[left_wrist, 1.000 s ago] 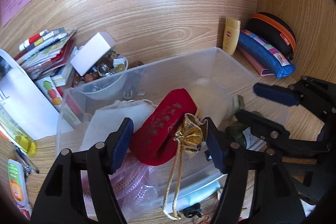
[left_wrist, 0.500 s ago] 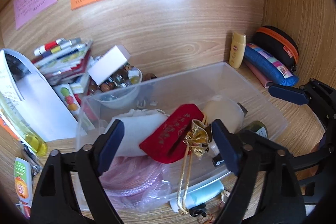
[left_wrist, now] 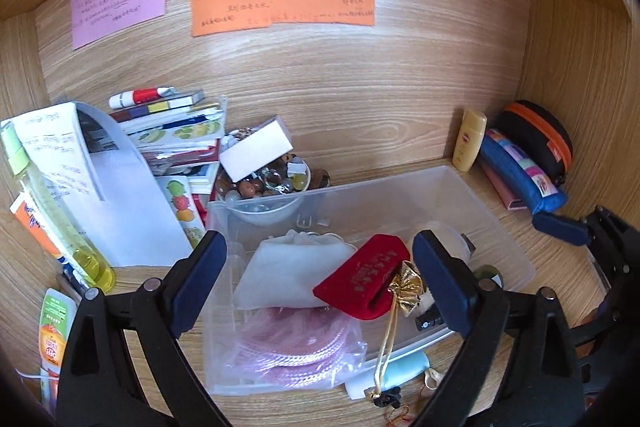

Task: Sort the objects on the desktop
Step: 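Lift both tools away from the bin toward the round containers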

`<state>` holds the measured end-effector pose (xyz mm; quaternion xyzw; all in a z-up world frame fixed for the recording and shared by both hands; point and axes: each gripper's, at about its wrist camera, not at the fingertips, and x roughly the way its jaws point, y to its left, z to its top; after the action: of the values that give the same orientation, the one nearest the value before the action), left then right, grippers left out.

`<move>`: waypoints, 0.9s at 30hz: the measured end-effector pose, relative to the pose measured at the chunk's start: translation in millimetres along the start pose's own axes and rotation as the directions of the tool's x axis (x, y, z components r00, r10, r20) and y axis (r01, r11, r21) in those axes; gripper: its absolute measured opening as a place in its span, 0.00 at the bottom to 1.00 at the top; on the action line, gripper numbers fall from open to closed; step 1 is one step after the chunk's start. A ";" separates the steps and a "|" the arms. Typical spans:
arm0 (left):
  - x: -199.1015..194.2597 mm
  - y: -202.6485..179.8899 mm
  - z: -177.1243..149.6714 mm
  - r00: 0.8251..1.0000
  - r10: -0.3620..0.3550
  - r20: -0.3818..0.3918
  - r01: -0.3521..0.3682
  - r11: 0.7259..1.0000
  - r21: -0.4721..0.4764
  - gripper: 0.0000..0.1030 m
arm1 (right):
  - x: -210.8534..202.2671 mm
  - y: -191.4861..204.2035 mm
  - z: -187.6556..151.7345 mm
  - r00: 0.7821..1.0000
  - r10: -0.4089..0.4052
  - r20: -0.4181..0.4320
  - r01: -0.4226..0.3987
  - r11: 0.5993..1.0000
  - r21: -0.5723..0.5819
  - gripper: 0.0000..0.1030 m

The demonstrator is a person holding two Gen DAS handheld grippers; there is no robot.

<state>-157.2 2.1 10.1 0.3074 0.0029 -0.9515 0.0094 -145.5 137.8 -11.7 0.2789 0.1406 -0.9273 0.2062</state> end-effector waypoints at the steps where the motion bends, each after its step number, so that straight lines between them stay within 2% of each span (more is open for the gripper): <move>1: -4.1 2.5 -0.1 1.000 0.002 0.002 -0.002 1.000 -0.002 0.92 | -3.9 -0.6 -1.4 1.000 0.005 0.001 -0.005 1.000 0.009 0.77; 8: -32.4 20.1 -17.2 1.000 -0.023 -0.019 0.022 0.999 -0.023 0.97 | -33.4 3.1 -20.4 1.000 0.005 0.010 -0.005 0.999 0.042 0.81; 20: -87.8 34.5 -83.3 0.998 -0.002 -0.061 0.003 1.000 0.010 0.97 | -69.0 33.1 -65.0 1.000 -0.012 0.012 0.012 0.999 0.039 0.81; 23: -105.7 36.2 -99.7 0.997 -0.032 -0.063 0.032 0.999 -0.002 0.97 | -74.7 41.4 -81.3 0.999 -0.049 0.003 0.049 0.998 0.033 0.81; 27: -125.8 29.7 -120.1 0.997 -0.054 -0.057 0.054 0.998 0.016 0.98 | -81.4 49.1 -97.2 0.998 -0.055 -0.017 0.056 0.997 0.048 0.81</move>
<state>15.6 -24.2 -13.7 0.3342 0.0033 -0.9423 -0.0190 -16.4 156.1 -50.3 0.2869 0.1273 -0.9336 0.1726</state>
